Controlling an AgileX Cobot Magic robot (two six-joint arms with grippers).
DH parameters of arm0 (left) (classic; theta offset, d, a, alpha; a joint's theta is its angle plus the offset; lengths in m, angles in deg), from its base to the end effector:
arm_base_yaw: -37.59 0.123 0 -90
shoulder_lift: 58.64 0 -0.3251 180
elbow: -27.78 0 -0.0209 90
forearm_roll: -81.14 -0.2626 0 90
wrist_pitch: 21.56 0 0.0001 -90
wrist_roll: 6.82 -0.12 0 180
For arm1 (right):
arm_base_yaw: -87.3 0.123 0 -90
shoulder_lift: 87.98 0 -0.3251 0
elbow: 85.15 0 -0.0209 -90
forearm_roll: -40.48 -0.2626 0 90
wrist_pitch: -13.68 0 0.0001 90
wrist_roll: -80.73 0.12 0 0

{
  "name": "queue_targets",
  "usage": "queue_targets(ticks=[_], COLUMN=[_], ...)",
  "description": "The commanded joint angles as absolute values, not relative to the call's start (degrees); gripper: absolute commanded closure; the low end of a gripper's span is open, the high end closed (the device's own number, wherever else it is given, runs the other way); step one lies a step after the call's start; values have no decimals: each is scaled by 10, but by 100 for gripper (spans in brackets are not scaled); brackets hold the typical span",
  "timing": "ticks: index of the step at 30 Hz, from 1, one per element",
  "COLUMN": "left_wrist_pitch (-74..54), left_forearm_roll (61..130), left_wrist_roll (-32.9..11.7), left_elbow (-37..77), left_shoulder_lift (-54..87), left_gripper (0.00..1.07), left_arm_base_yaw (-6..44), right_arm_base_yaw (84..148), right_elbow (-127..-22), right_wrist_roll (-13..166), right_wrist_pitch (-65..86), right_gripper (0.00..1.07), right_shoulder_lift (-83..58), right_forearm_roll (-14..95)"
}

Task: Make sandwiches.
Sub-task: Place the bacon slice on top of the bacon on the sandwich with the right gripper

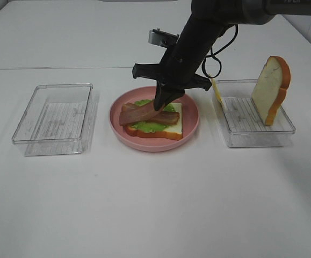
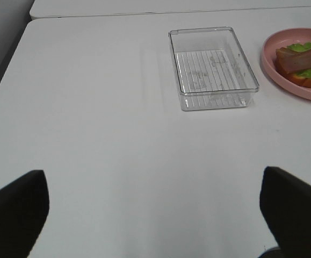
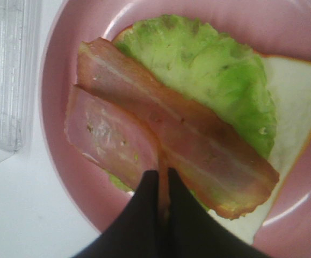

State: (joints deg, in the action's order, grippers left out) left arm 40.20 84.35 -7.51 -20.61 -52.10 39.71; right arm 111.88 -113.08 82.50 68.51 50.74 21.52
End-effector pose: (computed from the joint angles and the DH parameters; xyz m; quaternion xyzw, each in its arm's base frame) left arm -0.0128 -0.0064 0.2742 -0.0089 0.8508 -0.0151 0.5251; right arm 0.4676 0.2490 0.1525 -0.1178 0.9745 0.1698 0.0870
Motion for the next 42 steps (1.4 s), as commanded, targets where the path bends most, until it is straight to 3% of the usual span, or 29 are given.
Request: queue_targets(ticks=[1,15,16,17,18,19,20,21,22,24,37,42], left_wrist_pitch=[400,400,400,400,400,400,400,400,400,400,400,400], left_forearm_roll=[848,848,848,848,848,848,848,848,848,848,848,848], left_wrist_roll=[-76,-76,-76,-76,-76,-76,-76,-76,-76,-76,-76,-76], left_elbow=[-208,-208,-208,-208,-208,-208,-208,-208,-208,-208,-208,-208], left_shoulder_lift=[-532,-532,-532,-532,-532,-532,-532,-532,-532,-532,-532,-532], left_gripper=[7,7,7,7,7,7,7,7,7,7,7,7], left_arm_base_yaw=[399,399,399,399,399,399,399,399,399,399,399,399], right_arm_base_yaw=[1117,1118,1118,1118,1118,1118,1118,1118,1118,1118,1119,1120], right_elbow=[-1135,-1135,-1135,-1135,-1135,-1135,-1135,-1135,-1138,-1141,-1239,-1354], right_wrist_roll=[831,846,853,859,859,863,863,872,871,870,894,900], right_wrist_pitch=[678,679,680,682,682,685,685,693,704,711,835,878], right_gripper=[107,106,93,75,75,62,62,36,19,14,11,11], right_shoulder_lift=[509,509,509,509,509,509,509,509,509,509,502,502], right_forearm_roll=[236,266,266,266,266,266,266,266,266,266,289,293])
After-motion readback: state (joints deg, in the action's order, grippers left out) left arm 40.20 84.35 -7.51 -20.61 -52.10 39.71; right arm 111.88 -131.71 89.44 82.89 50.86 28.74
